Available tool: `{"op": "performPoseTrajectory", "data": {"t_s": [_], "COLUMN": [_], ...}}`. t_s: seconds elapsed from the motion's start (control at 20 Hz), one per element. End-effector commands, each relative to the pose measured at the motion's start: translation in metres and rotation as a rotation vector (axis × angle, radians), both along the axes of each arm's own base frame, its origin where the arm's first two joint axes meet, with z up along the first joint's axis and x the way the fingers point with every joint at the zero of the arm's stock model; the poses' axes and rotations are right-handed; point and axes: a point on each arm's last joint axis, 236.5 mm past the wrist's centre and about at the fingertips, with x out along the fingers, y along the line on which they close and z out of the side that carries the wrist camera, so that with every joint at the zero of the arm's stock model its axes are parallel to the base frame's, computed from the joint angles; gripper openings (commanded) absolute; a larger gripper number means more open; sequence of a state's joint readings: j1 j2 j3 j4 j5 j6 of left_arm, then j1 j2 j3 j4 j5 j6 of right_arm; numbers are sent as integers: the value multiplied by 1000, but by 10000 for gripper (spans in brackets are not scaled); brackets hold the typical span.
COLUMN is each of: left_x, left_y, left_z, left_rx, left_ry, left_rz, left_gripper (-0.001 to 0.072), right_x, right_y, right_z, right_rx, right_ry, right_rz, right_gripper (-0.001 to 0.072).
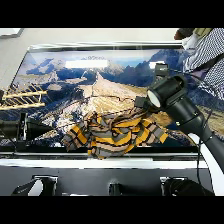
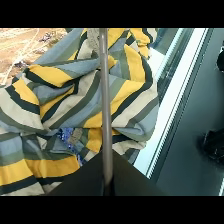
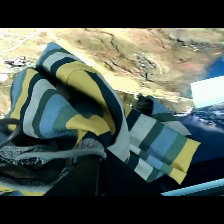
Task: Fold the clothes and pants, and hang the long-sleeved shirts on hangers.
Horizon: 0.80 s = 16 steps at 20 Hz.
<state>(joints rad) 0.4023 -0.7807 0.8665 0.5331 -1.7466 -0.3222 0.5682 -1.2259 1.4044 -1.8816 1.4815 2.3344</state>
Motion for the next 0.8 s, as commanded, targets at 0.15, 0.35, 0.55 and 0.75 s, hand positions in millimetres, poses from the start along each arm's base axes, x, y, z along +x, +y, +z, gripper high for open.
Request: {"op": "performPoseTrajectory", "data": {"t_s": [0.15, 0.35, 0.55, 0.75], "left_x": [-9, -12, -15, -17], "left_y": [-2, -3, -4, -5], "left_z": [-10, -12, -10, -8], "left_rx": [-10, -13, -14, -8], "left_ry": [49, 59, 51, 37], "left_rz": [-19, -26, -31, -31], "left_gripper": [19, 19, 18, 19], "right_x": [1, 3, 4, 5], "right_y": [1, -2, -1, 0], "right_z": [-2, -1, -4, -10], "right_rx": [35, 25, 25, 16], "right_ry": [17, 10, 13, 27], "right_rz": [13, 11, 8, 7], "right_gripper": [24, 24, 23, 23]}}
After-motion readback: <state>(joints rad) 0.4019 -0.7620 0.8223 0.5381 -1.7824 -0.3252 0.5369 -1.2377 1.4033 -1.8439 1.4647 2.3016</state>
